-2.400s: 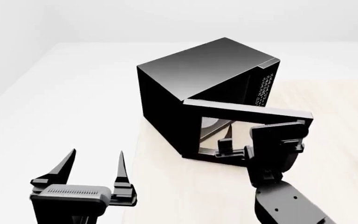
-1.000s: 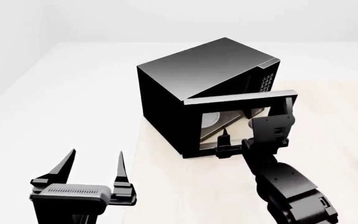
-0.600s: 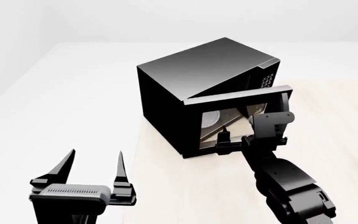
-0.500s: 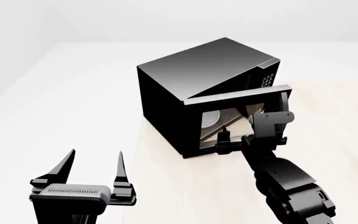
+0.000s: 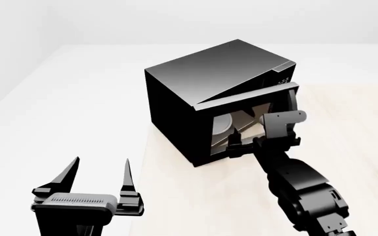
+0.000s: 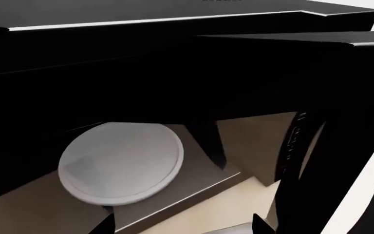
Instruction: Close the microwave.
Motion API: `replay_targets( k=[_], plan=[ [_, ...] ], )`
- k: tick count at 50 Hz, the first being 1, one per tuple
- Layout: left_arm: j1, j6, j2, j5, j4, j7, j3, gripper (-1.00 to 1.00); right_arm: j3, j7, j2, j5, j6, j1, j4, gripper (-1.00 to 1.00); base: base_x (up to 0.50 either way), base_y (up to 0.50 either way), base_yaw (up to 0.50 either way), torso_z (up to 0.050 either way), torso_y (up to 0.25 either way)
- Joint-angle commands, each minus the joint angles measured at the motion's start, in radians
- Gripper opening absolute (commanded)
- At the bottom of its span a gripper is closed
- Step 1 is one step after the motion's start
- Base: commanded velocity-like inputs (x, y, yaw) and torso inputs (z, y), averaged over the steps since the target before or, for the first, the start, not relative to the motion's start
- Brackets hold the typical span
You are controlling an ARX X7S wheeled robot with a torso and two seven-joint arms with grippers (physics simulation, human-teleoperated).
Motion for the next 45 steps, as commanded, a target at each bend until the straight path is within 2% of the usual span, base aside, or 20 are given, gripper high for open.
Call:
replay_targets(
  k=[1, 25, 45],
  plan=[
    [-0.002, -0.001, -0.001, -0.001, -0.003, -0.002, 0.002, 1.0, -0.005, -0.012, -0.004, -0.037, -0.01, 0.037, 0.035, 1.0, 0.0, 0.0, 0.0, 0.0, 0.0],
    [0.002, -0.003, -0.008, -0.004, 0.003, -0.011, 0.003, 1.0, -0.054, -0.096, -0.036, -0.091, -0.079, 0.115, 0.213, 1.0, 0.0, 0.0, 0.0, 0.0, 0.0],
    [-0.008, 0.0, -0.008, -0.004, -0.008, -0.013, 0.008, 1.0, -0.062, -0.095, -0.054, -0.098, -0.09, 0.125, 0.231, 1.0, 0.0, 0.0, 0.0, 0.0, 0.0]
  ],
)
